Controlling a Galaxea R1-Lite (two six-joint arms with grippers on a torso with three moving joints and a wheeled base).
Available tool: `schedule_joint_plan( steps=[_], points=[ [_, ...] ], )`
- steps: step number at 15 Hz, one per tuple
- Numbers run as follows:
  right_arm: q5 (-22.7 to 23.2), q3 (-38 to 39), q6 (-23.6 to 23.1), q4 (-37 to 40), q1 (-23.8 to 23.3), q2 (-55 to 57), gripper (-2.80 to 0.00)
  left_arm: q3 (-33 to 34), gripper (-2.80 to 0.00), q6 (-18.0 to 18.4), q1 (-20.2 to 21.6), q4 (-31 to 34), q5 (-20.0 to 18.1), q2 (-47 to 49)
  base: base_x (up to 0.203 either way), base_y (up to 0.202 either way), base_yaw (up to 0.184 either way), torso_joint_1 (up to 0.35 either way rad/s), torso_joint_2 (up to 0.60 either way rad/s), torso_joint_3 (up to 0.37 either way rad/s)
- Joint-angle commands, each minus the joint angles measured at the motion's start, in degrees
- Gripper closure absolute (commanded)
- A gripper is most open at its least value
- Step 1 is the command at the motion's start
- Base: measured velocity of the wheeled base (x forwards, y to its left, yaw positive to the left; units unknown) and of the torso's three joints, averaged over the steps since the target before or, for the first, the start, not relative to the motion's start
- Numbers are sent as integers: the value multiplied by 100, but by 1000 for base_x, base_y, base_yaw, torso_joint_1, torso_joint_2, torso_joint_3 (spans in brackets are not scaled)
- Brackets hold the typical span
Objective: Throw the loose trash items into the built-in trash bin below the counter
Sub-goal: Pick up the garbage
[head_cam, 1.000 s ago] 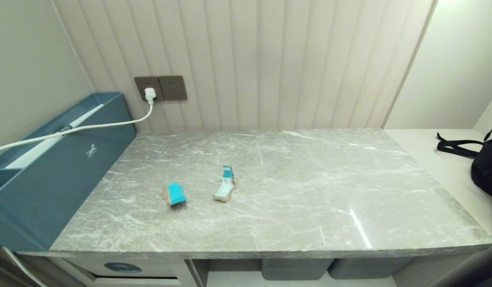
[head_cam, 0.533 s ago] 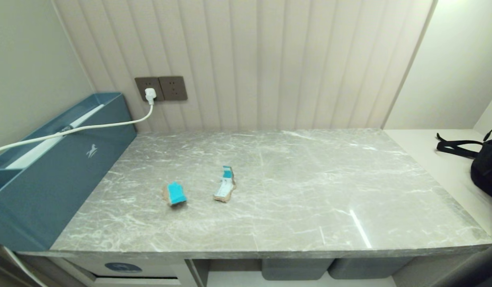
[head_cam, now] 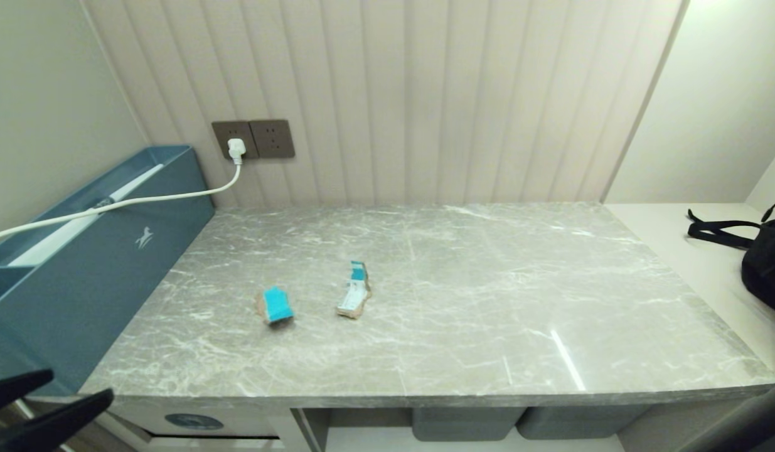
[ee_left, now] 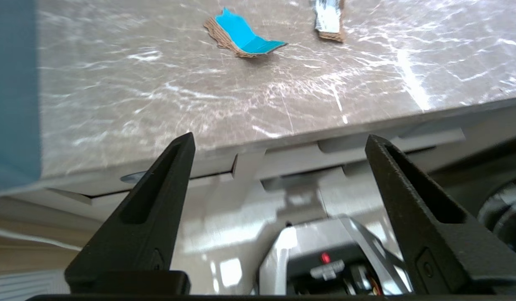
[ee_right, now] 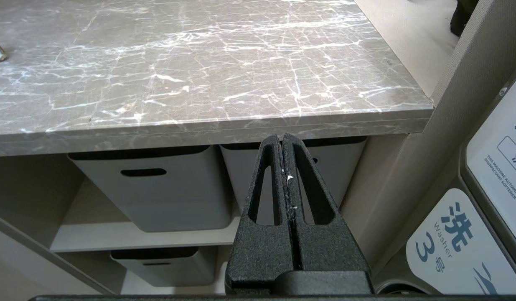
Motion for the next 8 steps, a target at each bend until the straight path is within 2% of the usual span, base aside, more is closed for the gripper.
schedule_joint_plan(
  steps=[1, 3, 5, 6, 8],
  points=[
    [-1, 9, 2, -4, 1, 0, 0, -455, -280, 12, -74, 5, -20, 1610, 0, 0, 0, 0, 0, 0],
    [-1, 9, 2, -4, 1, 0, 0, -693, -280, 94, -341, -6, 75, 2363, 0, 0, 0, 0, 0, 0],
    [-1, 9, 2, -4, -7, 0, 0, -781, -280, 394, -776, -98, 559, 3039, 0, 0, 0, 0, 0, 0],
    [8, 9, 2, -4, 1, 0, 0, -799, -280, 535, -955, -374, 820, 3423, 0, 0, 0, 0, 0, 0],
    [-1, 9, 2, -4, 1, 0, 0, -768, -280, 929, -1191, -1628, 1176, 4203, 0, 0, 0, 0, 0, 0]
  ],
)
